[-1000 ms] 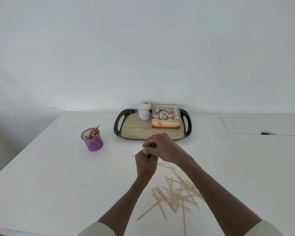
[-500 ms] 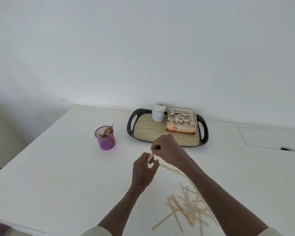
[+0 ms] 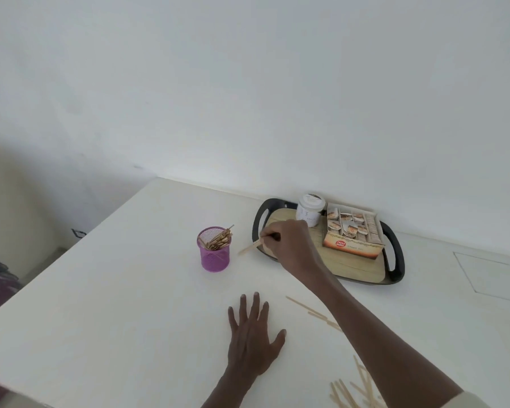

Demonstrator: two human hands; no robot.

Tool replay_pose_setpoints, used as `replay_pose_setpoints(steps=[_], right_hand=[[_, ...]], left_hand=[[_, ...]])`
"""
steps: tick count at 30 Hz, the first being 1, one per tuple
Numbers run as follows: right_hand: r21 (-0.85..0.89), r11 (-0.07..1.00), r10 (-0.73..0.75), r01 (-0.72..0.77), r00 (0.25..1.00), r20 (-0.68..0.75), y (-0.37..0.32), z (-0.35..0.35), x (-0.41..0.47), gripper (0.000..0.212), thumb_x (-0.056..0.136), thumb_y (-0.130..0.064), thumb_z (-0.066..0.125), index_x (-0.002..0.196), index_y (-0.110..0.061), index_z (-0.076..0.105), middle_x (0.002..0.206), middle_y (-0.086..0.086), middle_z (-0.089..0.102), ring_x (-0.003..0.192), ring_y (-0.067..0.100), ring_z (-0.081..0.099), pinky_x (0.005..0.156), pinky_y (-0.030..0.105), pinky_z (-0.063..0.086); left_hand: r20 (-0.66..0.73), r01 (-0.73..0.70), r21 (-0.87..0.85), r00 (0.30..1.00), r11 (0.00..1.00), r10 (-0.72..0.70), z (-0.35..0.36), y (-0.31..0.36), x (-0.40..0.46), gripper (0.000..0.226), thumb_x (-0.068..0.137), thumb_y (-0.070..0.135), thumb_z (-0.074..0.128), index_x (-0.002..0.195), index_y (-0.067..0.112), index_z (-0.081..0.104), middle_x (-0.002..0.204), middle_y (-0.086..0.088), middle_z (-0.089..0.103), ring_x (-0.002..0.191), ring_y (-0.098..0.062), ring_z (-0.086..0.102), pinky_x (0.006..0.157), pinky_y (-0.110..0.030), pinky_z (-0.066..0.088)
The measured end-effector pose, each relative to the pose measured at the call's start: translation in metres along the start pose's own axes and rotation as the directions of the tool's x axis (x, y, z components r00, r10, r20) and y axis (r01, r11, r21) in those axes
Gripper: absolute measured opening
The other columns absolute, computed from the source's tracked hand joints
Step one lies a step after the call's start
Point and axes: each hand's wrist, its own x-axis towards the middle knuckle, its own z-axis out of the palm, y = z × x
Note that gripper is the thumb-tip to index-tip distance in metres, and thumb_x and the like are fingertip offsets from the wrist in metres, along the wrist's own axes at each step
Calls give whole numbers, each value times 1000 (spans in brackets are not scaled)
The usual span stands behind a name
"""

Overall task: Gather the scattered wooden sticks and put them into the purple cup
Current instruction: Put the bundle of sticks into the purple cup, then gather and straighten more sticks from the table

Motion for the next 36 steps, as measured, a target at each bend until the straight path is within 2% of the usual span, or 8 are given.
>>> replay_pose_setpoints(steps=[4,13,16,19,25,28,33,36], right_hand=[[15,999,-35,36,999,-41,-19,32,33,12,88,-4,67,93,-5,78,77,4,74,62,12,63,62,19,50],[-85,996,-21,33,990,140,-34,82,83,24,91,0,52,95,1,75,90,13,75,85,25,68,79,36,53],[-149,989,14,21,972,236,-32,93,93,27,92,3,49,100,1,74,97,14,75,91,27,68,85,37,54],[-232,973,61,14,948,311,-28,105,97,22,85,12,47,76,1,65,79,13,66,74,28,58,71,33,50],[-271,961,59,56,916,397,-22,116,96,17,92,-8,60,101,0,73,97,18,71,92,34,66,83,41,55],[-255,965,49,53,924,380,-21,114,94,20,95,-17,62,92,1,71,88,16,71,83,33,65,77,38,54],[-151,988,20,25,956,292,-21,88,86,32,95,-8,55,64,-7,64,71,9,67,71,27,58,67,33,45],[-89,995,-21,44,969,247,-11,66,75,23,93,-5,57,78,-1,73,81,10,74,77,25,64,72,34,50]], left_hand=[[-25,-15,-26,1000,1000,14,-2,1,1,69,78,62,53,129,18,64,151,-6,47,142,-34,39,115,-53,8],[-2,11,-72,1000,997,-11,-9,1,3,69,65,64,60,117,20,72,139,-6,60,130,-34,55,114,-49,4],[0,16,-75,1000,997,-16,-10,1,5,69,61,64,63,113,20,74,137,-6,61,127,-35,57,113,-48,3],[20,18,-80,1000,997,-17,-11,1,7,70,57,65,64,111,20,75,136,-6,63,125,-35,58,113,-48,3],[-20,15,-81,1000,997,-17,-9,1,6,70,61,65,63,114,21,74,138,-6,61,128,-35,56,113,-49,2],[-39,6,-69,999,998,-9,-10,1,6,70,64,64,60,116,20,73,139,-6,60,129,-34,55,113,-49,3],[-73,-24,-72,997,997,19,-6,-2,4,66,74,61,53,123,19,68,148,-4,51,140,-28,44,115,-48,9],[-117,-64,-86,992,994,53,-2,-4,3,62,81,54,53,129,16,64,152,-4,46,144,-25,37,119,-46,14]])
